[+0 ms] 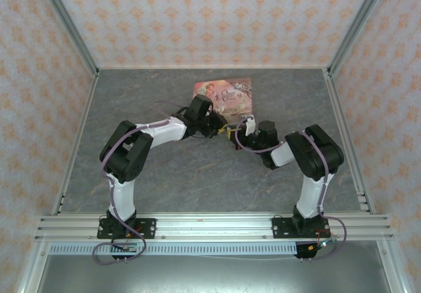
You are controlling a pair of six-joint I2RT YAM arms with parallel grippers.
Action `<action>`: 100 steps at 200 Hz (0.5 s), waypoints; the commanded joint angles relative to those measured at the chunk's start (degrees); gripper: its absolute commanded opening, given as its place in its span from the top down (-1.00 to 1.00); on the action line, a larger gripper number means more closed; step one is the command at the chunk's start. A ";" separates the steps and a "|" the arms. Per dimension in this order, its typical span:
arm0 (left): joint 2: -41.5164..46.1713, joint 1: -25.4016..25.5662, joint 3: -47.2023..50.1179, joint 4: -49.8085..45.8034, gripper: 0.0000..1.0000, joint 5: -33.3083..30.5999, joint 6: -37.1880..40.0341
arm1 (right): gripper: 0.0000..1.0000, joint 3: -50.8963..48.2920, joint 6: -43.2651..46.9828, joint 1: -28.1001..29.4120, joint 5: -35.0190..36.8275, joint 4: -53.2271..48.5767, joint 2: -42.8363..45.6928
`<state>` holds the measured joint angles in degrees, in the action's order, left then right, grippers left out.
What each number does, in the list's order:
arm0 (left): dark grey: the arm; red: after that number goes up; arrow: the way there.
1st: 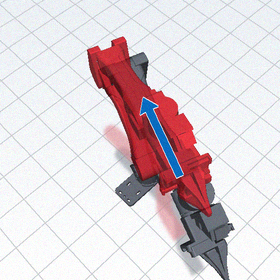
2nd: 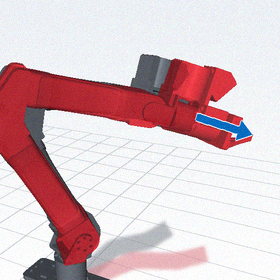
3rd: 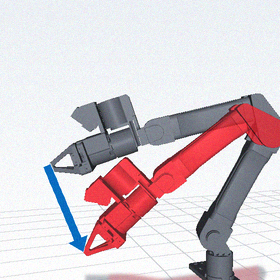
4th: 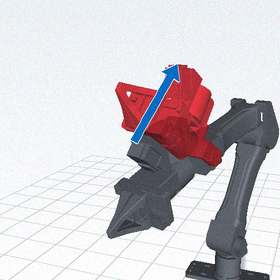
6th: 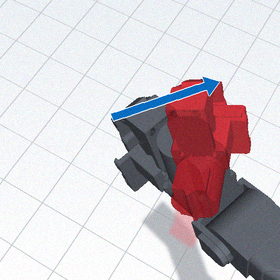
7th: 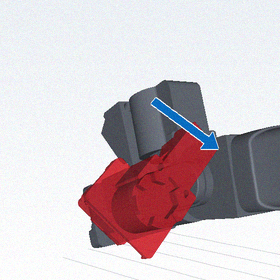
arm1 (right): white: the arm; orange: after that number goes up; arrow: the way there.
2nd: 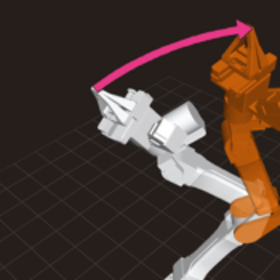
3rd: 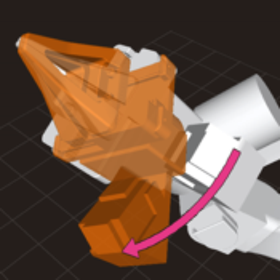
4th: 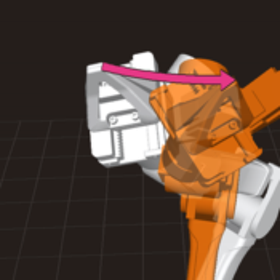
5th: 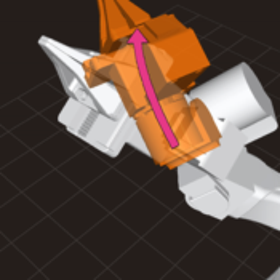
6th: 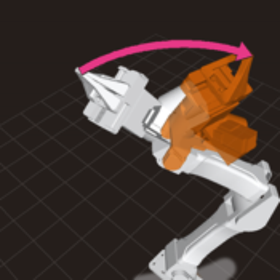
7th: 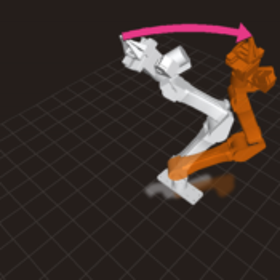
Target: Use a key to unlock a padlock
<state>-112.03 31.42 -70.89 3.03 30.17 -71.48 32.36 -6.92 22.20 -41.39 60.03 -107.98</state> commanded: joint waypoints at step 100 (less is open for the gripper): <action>4.98 -0.94 7.67 2.86 -0.15 2.82 -1.14 | 1.00 -2.39 -14.48 1.92 0.78 13.59 -2.48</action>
<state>-110.37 31.46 -66.43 8.29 31.92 -70.61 30.87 -16.97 23.75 -40.10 67.79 -109.47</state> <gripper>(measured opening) 0.561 0.040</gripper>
